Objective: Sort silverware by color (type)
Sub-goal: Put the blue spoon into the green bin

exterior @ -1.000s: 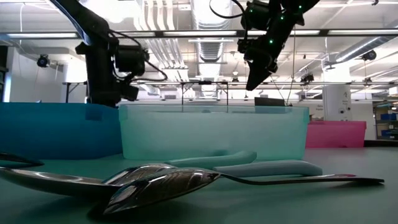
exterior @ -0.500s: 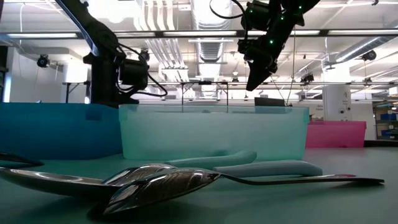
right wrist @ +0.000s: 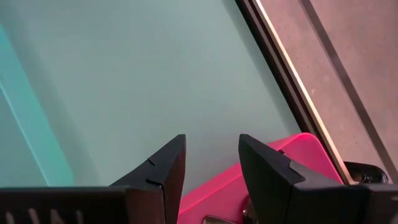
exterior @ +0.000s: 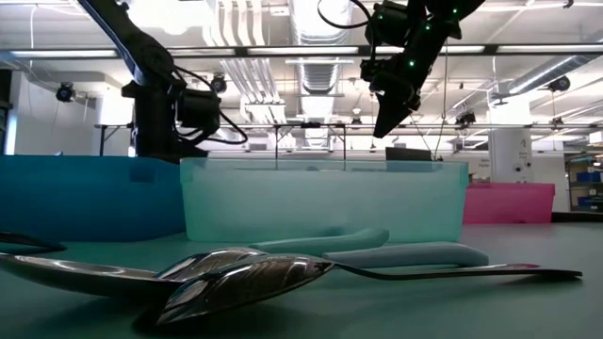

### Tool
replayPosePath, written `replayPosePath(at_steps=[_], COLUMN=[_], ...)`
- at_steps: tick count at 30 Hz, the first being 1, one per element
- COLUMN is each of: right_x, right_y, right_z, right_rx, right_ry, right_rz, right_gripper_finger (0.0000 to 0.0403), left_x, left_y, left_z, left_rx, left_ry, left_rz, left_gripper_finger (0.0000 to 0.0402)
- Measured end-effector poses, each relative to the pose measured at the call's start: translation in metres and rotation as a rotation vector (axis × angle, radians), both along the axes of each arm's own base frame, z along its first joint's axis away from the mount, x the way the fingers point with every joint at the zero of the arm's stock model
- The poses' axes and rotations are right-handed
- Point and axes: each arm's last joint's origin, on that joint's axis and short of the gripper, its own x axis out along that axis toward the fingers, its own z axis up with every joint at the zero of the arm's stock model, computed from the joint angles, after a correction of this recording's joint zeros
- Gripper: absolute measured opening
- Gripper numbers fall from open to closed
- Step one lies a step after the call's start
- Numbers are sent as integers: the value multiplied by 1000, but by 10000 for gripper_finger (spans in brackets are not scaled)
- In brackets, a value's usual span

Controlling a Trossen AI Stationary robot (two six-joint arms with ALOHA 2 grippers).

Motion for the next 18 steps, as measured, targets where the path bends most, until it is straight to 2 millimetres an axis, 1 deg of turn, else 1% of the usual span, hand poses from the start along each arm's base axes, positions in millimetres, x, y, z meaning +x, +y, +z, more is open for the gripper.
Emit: replayPosePath(at_steps=[3,8,11,15,18], right_x=[0,1,5,14,23], right_y=[0,-1,-1,-1,-2], right_z=[0,1,4,8,13], right_rx=[2,1,12,59,83], right_ry=[-3,-25,-81,-223,-388], right_rz=[-4,-16,-6,80,173], right_gripper_finger=[139,139,139,139,139], left_x=[-3,-7,-9,-11,-11], left_y=[1,-1,-2,-4,-6], left_z=[13,48,71,97,116], left_rx=[68,163,232,309,377], left_ry=[-52,-223,-364,-552,-699], left_rz=[28,73,93,105,93], left_gripper_finger=[16,16,16,16,16])
